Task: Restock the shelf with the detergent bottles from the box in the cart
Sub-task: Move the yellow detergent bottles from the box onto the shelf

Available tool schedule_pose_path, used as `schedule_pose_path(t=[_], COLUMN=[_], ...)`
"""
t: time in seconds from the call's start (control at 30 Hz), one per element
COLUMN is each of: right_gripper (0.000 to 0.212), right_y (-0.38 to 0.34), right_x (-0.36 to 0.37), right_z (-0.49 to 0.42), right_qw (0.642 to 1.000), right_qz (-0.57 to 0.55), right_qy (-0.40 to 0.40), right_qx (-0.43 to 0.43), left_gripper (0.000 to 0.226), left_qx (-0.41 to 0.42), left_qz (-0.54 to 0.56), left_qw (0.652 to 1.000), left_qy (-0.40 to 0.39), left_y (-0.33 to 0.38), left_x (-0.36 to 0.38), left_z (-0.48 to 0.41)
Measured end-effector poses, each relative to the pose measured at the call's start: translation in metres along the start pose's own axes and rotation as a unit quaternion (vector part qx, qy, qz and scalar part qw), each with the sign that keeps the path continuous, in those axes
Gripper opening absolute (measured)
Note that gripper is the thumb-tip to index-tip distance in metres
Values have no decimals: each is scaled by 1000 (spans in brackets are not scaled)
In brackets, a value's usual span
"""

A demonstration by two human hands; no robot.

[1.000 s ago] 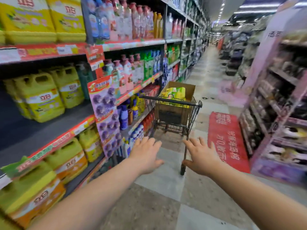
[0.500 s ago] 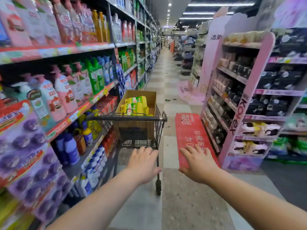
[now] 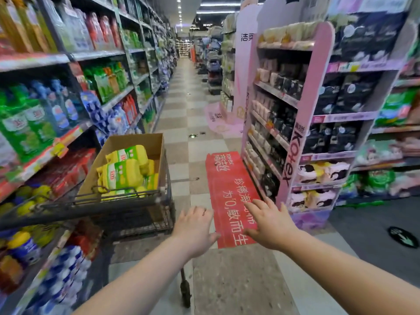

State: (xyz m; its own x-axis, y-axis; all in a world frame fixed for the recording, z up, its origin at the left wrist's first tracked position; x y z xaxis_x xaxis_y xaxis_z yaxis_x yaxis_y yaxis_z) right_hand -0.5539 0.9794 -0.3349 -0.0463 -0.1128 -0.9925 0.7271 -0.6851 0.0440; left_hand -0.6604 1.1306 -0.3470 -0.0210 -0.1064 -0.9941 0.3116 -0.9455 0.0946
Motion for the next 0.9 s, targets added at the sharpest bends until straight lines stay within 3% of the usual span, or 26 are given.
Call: schedule_pose_path(t=[0.33,0.63,0.9], right_gripper=[76,73,71], right_y=[116,58,-15], right_x=[-49,-48,-77], right_z=[-176,-319,-462], right_qw=[997,981,964], right_qz=[41,50,91], right_qy=[7,-7,6], right_qx=[-68,-185,-249], left_gripper=[65,60,62], left_qx=[-61,-166,-244], left_qz=[19,13,47], left_qw=[998,986,968], left_qy=[13,20,35], left_y=[26,-76,-208], left_x=[-19,-25,-35], left_z=[-180,-253,-330])
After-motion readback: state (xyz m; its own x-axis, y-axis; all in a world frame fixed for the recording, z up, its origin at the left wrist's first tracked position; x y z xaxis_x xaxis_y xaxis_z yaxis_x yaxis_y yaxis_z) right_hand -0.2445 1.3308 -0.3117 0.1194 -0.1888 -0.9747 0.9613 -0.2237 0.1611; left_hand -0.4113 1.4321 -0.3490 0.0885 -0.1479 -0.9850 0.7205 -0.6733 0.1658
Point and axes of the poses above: each hand's wrist, its own z-axis away from the middle knuckle, its own x-axis out of the palm, y = z × x, the point moved 4 cm from there along -z, towards the middle knuckle, and after that the axes turned 4 degrees about z, right-handed, at the moved point
